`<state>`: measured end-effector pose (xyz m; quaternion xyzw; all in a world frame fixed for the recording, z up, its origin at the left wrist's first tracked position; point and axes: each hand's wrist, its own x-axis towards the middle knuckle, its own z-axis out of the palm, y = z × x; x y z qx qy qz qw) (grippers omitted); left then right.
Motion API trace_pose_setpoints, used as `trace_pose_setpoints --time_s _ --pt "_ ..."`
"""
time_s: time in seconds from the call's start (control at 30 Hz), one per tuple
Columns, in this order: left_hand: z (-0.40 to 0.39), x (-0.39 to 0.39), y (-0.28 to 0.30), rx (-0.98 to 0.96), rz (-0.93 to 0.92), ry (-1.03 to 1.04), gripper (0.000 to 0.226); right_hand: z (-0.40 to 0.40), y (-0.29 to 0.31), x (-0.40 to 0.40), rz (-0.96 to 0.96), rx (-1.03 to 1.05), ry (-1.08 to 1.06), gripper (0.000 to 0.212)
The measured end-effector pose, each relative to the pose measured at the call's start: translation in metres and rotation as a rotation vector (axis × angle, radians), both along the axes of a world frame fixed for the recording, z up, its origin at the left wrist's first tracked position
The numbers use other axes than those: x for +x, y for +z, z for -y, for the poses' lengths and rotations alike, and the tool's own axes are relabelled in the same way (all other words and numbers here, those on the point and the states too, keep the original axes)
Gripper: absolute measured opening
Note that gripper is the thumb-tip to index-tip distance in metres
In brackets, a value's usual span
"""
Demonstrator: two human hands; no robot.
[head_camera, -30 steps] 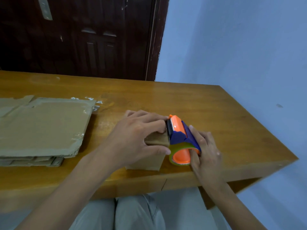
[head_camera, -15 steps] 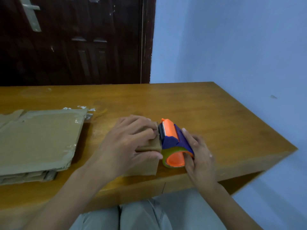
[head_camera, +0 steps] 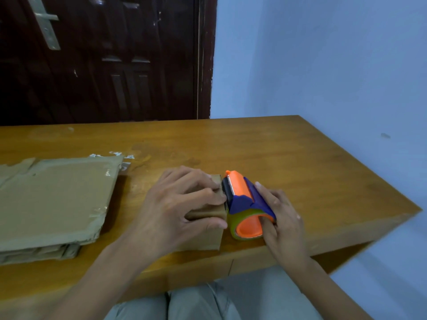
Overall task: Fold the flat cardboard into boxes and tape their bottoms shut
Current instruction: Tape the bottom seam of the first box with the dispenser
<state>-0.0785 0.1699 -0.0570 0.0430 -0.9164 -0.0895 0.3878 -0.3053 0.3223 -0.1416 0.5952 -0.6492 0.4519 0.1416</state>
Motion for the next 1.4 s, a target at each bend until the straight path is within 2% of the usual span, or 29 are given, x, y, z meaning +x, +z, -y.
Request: trace_pose_setpoints --time_s 0.13,0.3,0.53,0.63,0.8,0.97,1.1,1.27,1.4 --pt "0.002 -0.001 -0.001 -0.013 0.009 0.019 0.043 -0.003 0.002 0.0 0.025 0.028 0.007 0.06" --pt "-0.001 -0.001 0.005 -0.002 0.029 0.028 0.033 -0.006 0.01 -0.002 -0.063 0.057 -0.047 0.063" --pt "-0.005 0.0 0.005 0.011 0.047 0.049 0.035 -0.026 0.029 -0.011 -0.283 0.147 -0.127 0.066" --pt "-0.005 0.0 0.005 0.018 0.05 0.042 0.033 -0.031 0.039 -0.023 -0.395 0.177 -0.14 0.059" --pt "-0.007 0.002 0.003 0.037 0.075 0.054 0.036 -0.042 0.042 -0.027 -0.456 0.221 -0.162 0.059" --pt "0.001 0.0 0.004 0.128 0.063 0.062 0.041 -0.026 0.042 -0.019 -0.47 0.208 -0.166 0.078" --pt "-0.001 0.01 0.008 0.189 0.053 0.075 0.043 -0.014 0.048 -0.011 -0.475 0.134 -0.16 0.072" --pt "0.001 0.047 0.002 0.479 -0.044 0.074 0.037 0.018 0.074 0.008 -0.618 0.091 -0.13 0.06" --pt "0.005 0.073 -0.012 0.511 -0.132 0.154 0.047 0.046 0.109 0.033 -0.709 0.067 -0.015 0.062"
